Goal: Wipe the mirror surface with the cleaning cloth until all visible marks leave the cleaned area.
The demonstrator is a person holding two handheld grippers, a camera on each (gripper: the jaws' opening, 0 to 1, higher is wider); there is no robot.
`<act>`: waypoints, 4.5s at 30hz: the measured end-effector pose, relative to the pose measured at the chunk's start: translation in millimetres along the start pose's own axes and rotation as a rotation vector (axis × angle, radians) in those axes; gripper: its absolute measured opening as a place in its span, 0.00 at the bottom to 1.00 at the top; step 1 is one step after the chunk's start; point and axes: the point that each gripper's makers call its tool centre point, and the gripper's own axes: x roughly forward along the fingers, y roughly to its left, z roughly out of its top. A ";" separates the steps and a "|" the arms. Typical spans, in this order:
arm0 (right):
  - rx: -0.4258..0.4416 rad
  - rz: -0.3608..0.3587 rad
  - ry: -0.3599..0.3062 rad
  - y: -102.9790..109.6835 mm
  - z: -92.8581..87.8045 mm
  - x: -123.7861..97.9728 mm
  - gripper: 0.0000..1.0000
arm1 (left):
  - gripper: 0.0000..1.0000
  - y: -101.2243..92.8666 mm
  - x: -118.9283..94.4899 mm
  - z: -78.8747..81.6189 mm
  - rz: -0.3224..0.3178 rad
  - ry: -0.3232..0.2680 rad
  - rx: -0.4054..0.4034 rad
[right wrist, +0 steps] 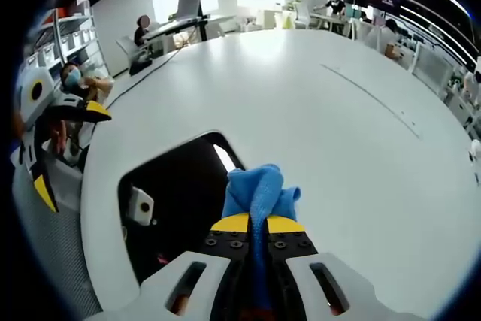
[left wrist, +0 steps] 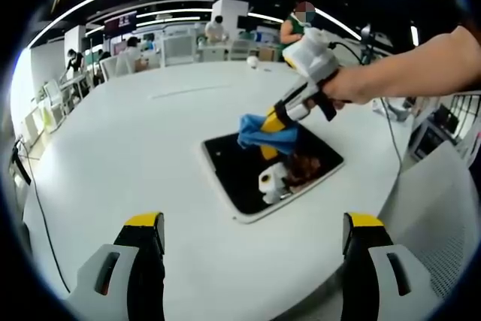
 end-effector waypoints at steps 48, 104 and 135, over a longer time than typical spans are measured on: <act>0.050 -0.095 -0.020 -7.9 -16.5 -13.6 0.01 | 0.99 0.2 0.2 -0.8 0.004 0.002 0.003; 0.143 -0.104 -0.042 22.4 -37.0 -28.7 0.00 | 0.99 0.7 0.3 -0.9 0.009 0.007 0.023; 0.156 -0.092 -0.061 54.0 -52.0 -40.9 0.00 | 0.99 -1.1 1.0 1.9 -0.002 -0.007 0.018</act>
